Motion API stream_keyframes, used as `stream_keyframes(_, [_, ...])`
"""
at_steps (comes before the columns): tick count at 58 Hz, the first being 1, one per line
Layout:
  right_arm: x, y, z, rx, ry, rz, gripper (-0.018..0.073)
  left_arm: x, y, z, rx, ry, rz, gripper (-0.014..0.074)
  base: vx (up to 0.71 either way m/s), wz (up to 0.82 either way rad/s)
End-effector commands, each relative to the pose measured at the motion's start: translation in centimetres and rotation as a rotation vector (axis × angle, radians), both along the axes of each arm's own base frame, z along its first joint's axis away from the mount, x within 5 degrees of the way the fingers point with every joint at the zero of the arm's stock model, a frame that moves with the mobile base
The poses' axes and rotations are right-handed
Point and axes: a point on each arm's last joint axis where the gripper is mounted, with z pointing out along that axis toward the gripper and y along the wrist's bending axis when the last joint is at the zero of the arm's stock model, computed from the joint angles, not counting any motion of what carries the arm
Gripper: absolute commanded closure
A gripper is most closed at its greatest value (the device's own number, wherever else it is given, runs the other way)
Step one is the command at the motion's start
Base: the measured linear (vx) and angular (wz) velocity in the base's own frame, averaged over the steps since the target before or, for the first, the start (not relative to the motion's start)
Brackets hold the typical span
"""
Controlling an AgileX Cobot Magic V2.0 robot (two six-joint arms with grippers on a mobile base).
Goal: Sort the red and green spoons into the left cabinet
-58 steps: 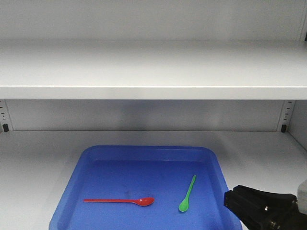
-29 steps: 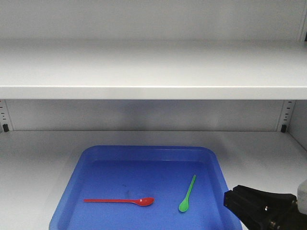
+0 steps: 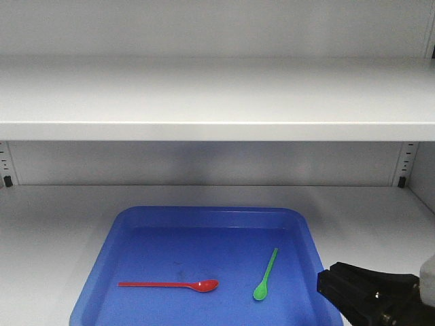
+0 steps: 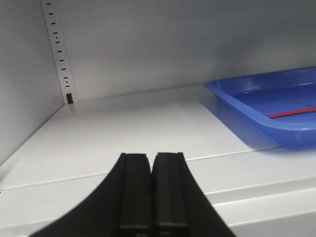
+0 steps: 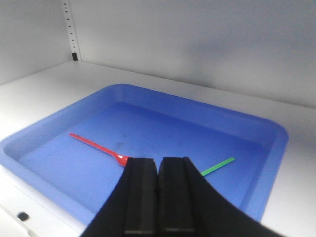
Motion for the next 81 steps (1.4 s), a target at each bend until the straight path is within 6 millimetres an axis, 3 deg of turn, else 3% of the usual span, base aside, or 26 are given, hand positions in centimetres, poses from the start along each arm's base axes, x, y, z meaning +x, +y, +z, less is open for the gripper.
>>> stream_keyframes(1, [0.4, -0.2, 1.4, -0.072, -0.141, -0.019, 0.0562, -0.2, 0.1, 0.3, -0.029, -0.085, 0.012, 0.0597, 0.0, 0.0])
stream_keyframes(10, [1.4, -0.5, 1.0, -0.076, -0.129, -0.055, 0.0562, -0.2, 0.1, 0.3, -0.029, -0.085, 0.012, 0.0597, 0.0, 0.0])
stream_keyframes(20, [3.6, -3.2, 0.6, -0.022, -0.081, -0.231, 0.0562, -0.2, 0.1, 0.3, -0.029, -0.085, 0.012, 0.0597, 0.0, 0.0])
stream_keyframes(31, [3.3, -5.9, 1.0, -0.07, -0.143, -0.346, 0.0562, -0.2, 0.1, 0.3, -0.029, -0.085, 0.012, 0.0597, 0.0, 0.0])
stream_keyframes(38, [1.4, -7.7, -0.4, -0.049, -0.174, -0.427, 0.0562, -0.2, 0.1, 0.3, -0.029, -0.085, 0.012, 0.0597, 0.0, 0.0])
stream_keyframes(46, [-2.3, -9.1, -2.9, -0.009, -0.261, -0.499, 0.0562, -0.2, 0.1, 0.3, -0.029, -0.085, 0.012, 0.0597, 0.0, 0.0])
stream_keyframes(63, [-8.2, -10.0, -9.2, 0.094, -0.393, -0.565, 0.0562, -0.2, 0.1, 0.3, -0.029, -0.085, 0.012, 0.0597, 0.0, 0.0])
stream_keyframes(71, [-9.5, -10.0, -10.3, 0.085, -0.38, -0.565, 0.0562, -0.2, 0.1, 0.3, -0.029, -0.085, 0.012, 0.0597, 0.0, 0.0])
stream_keyframes(81, [-9.3, -10.0, -11.0, 0.044, -0.302, -0.562, 0.0562, -0.1, 0.1, 0.3, -0.028, -0.084, 0.013, 0.0597, 0.0, 0.0])
